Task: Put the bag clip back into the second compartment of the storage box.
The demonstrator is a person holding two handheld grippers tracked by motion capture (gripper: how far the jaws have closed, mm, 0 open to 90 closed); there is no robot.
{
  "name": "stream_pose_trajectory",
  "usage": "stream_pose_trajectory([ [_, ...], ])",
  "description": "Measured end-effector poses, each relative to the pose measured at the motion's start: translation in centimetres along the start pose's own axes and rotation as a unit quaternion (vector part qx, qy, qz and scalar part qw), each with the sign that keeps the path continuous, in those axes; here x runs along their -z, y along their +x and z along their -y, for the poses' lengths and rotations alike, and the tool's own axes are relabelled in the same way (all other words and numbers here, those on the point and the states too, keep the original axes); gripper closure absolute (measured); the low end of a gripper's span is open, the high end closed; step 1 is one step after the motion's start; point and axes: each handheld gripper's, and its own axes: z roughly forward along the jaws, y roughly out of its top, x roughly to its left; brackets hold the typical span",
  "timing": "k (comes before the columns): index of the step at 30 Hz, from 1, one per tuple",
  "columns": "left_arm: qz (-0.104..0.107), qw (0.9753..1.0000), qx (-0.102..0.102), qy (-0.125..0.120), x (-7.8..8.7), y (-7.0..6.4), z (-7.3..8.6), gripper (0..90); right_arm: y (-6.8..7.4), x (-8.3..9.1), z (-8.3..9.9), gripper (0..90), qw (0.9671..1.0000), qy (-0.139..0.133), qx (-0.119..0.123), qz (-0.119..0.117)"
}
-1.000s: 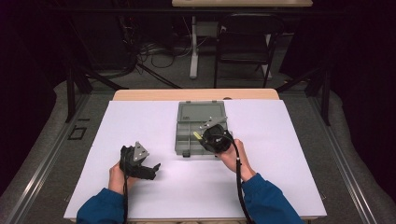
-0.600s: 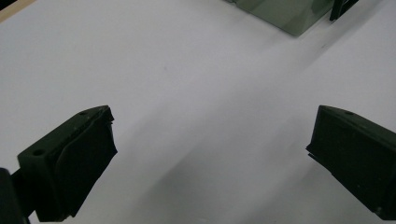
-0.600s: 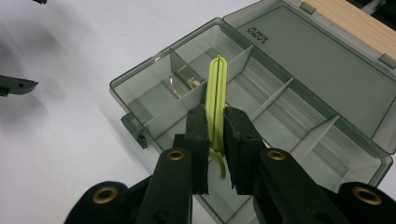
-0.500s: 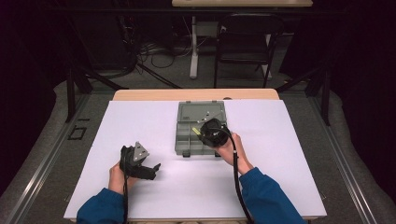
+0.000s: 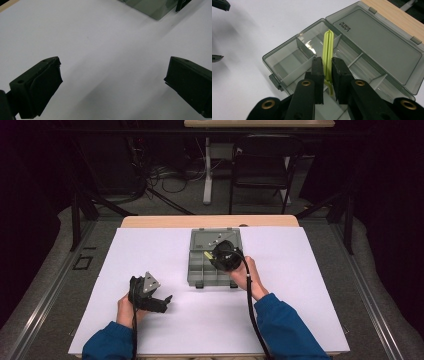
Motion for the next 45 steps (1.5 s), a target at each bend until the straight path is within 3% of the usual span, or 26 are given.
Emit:
stream_pose_trajectory([
  [8, 0.001, 1.0000, -0.002, 0.000, 0.1, 0.0, 0.0, 0.0, -0.5, -0.9, -0.6, 80.1, 0.9999, 0.009, -0.007, 0.001],
  [25, 0.001, 1.0000, -0.003, 0.000, 0.1, 0.0, 0.0, 0.0, -1.2, -2.8, -1.6, 79.9, 0.9983, 0.027, -0.052, 0.005],
  [38, 0.002, 1.0000, -0.001, -0.001, 0.1, 0.1, 0.0, 0.0, -1.5, -4.5, -1.6, 79.8, 0.9973, 0.051, -0.051, 0.004],
  [41, 0.003, 1.0000, -0.002, -0.001, 0.1, 0.0, 0.0, 0.0, -1.7, -4.7, -1.6, 79.7, 0.9960, 0.063, -0.063, 0.006],
  [45, 0.003, 1.0000, -0.002, -0.001, 0.1, 0.1, 0.0, 0.0, -2.0, -5.2, -1.6, 79.4, 0.9962, 0.061, -0.062, 0.008],
])
